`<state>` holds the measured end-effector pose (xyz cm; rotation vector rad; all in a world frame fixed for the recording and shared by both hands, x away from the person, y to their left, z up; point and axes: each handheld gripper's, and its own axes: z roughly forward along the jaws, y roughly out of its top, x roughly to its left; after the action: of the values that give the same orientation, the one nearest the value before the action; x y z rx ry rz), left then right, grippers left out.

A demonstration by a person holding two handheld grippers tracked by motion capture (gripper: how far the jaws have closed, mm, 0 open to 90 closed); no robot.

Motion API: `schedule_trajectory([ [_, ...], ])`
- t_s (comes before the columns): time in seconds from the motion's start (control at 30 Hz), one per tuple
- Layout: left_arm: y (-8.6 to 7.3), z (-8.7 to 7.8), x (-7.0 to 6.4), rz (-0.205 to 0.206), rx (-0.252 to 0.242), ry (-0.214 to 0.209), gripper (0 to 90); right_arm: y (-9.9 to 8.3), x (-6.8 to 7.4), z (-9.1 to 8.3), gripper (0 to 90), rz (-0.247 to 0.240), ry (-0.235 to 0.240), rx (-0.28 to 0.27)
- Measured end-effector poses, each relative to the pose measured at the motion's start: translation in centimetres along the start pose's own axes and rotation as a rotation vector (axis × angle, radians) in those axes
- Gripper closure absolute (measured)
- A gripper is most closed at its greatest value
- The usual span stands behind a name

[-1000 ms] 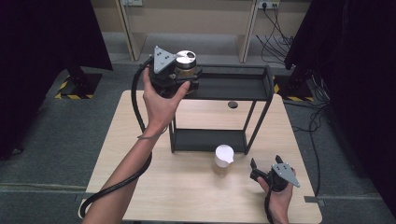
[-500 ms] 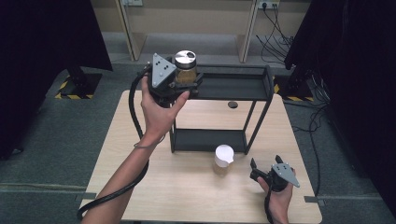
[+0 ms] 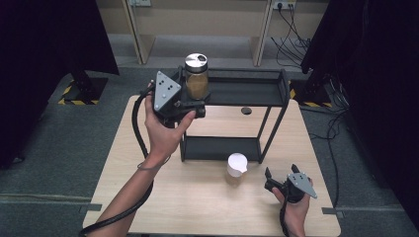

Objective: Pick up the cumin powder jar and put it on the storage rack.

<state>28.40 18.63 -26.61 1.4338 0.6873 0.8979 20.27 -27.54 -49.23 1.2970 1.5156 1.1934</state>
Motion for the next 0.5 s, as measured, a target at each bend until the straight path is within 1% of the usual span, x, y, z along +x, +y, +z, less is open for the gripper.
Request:
schedule_trajectory([
  [0.1, -0.7, -0.7, -0.3, 0.005, -0.012, -0.011, 0.2, 0.0, 0.0, 0.0, 3.3, -0.001, 0.000, -0.001],
  [0.13, -0.7, -0.7, -0.3, 0.005, -0.012, -0.011, 0.2, 0.0, 0.0, 0.0, 3.3, 0.000, 0.000, -0.002],
  [0.17, -1.0, -1.0, -0.4, 0.015, -0.011, -0.017, 0.2, 0.0, 0.0, 0.0, 3.3, 0.000, 0.000, -0.001],
  [0.23, -1.4, -1.3, -0.5, 0.022, -0.011, -0.023, 0.2, 0.0, 0.0, 0.0, 3.3, 0.000, 0.000, -0.001],
  [0.5, -2.4, -2.2, -0.8, 0.030, -0.011, -0.030, 0.2, 0.0, 0.1, 0.0, 3.4, -0.005, -0.002, -0.002],
])
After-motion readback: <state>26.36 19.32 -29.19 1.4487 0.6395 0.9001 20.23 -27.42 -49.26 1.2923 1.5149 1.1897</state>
